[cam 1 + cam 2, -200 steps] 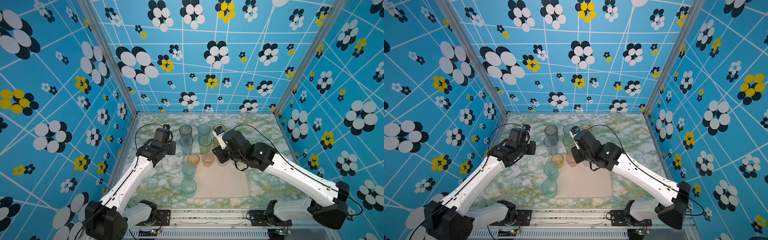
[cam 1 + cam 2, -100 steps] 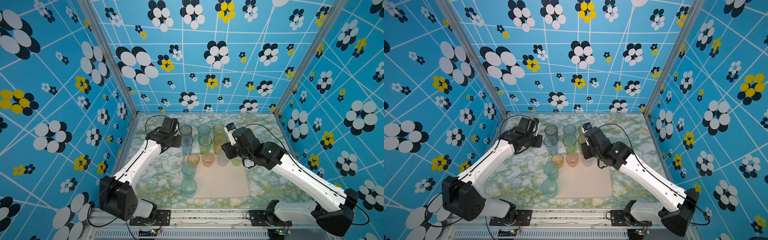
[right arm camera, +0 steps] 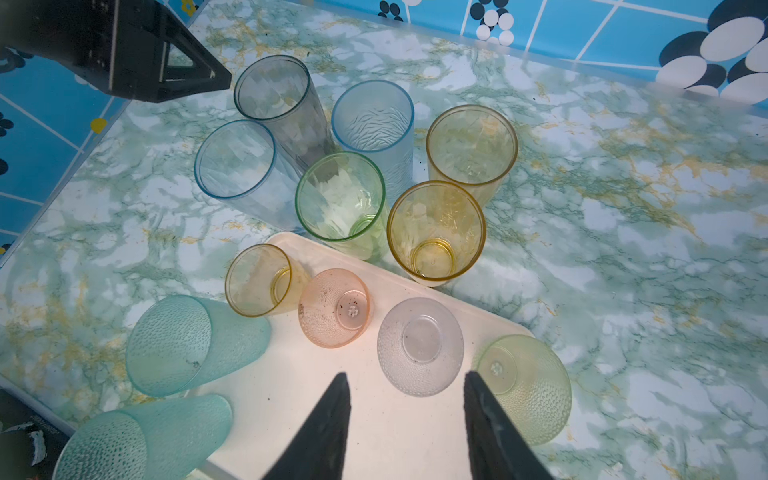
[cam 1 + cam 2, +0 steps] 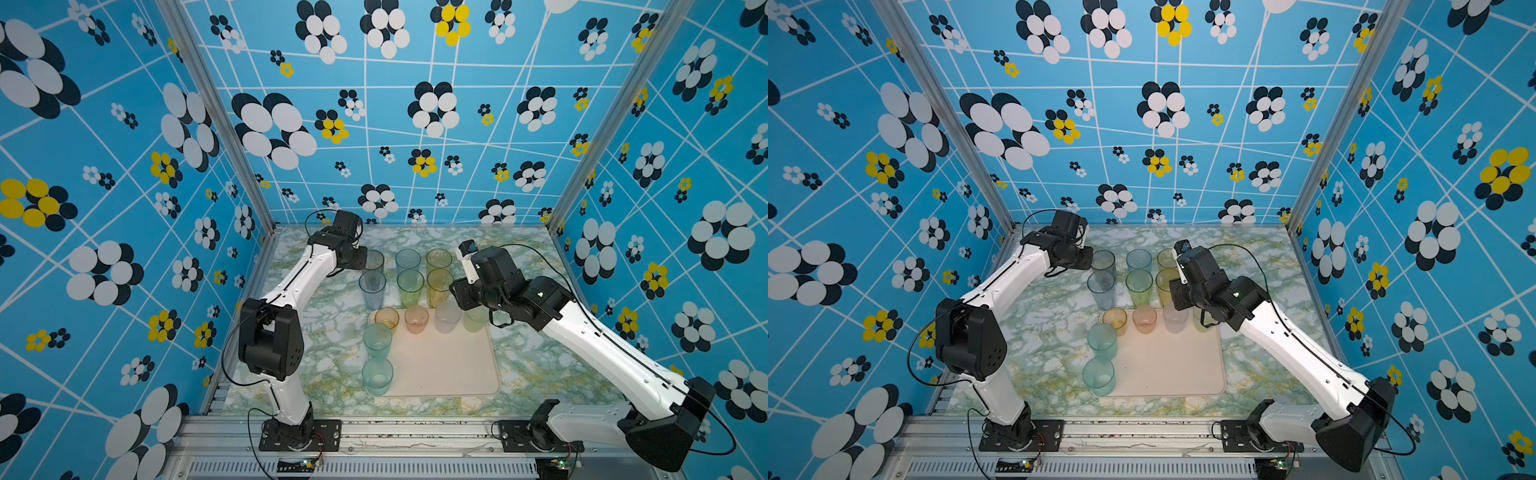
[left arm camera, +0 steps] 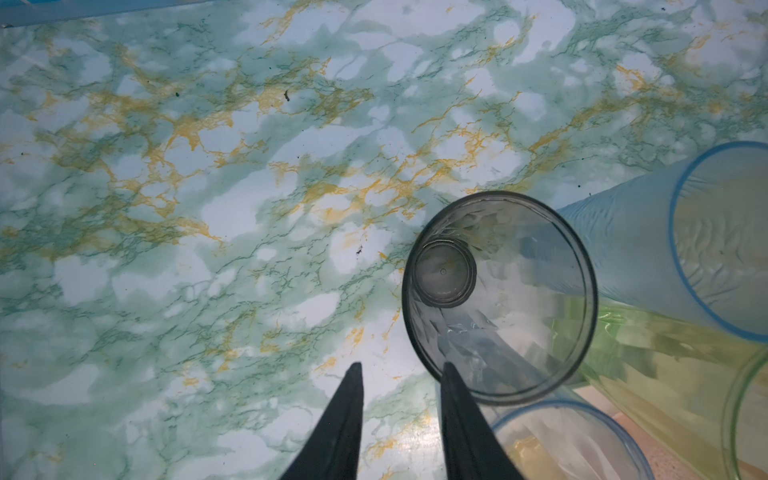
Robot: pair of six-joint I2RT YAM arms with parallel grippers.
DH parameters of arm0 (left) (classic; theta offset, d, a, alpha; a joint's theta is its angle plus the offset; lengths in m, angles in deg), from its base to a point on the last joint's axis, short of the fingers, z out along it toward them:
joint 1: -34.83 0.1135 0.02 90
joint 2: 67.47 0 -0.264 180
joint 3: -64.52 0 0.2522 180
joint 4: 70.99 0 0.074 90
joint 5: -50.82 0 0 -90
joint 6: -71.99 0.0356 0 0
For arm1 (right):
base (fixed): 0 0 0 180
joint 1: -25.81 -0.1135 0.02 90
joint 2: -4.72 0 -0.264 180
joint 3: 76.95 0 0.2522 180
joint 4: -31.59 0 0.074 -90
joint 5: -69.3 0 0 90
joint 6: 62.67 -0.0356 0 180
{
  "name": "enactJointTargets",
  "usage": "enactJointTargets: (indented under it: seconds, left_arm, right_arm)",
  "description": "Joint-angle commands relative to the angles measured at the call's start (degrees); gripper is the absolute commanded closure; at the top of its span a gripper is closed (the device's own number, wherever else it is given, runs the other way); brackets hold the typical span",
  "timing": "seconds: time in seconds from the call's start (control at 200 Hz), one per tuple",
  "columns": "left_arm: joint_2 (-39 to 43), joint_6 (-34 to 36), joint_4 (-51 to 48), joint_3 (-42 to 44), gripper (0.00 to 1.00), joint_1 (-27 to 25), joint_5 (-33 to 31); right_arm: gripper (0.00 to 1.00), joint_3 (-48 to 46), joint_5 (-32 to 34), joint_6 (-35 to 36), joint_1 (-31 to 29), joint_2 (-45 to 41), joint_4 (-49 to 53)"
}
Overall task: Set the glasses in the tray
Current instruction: 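Raise the right gripper while the left gripper moves toward the smoky grey cup, then lower the left gripper and close it on the smoky grey cup's rim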
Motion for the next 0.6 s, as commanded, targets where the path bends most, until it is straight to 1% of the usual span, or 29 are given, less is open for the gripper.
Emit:
enactJointTargets:
  seconds: [0.0, 0.14, 0.22, 0.465, 0.595]
  left_arm:
    - [-1.8, 1.2, -2.0, -3.6, 0.67, 0.3, 1.4]
    - [-4.6, 1.7, -3.3, -6.6, 0.69, 0.4, 1.5]
    - [-6.0, 2.3, -4.6, -8.2, 0.71, 0.3, 0.4]
    - [-7.6, 3.8, -6.5, -10.3, 0.72, 0.3, -1.8]
    - [-8.7, 4.1, -7.0, -11.4, 0.74, 0.3, -1.5]
  right_arm:
    - [0.53, 2.0, -1.9, 1.0, 0.8, 1.1, -1.0]
    - [0.53, 2.6, -2.6, 1.4, 1.4, 2.4, -0.8]
    - [0.53, 2.9, -2.9, 1.6, 1.6, 2.9, -0.8]
    - [0.53, 3.3, -3.2, 2.0, 2.4, 3.3, -0.4]
    - [0.53, 3.3, -3.3, 2.0, 2.7, 3.0, -0.5]
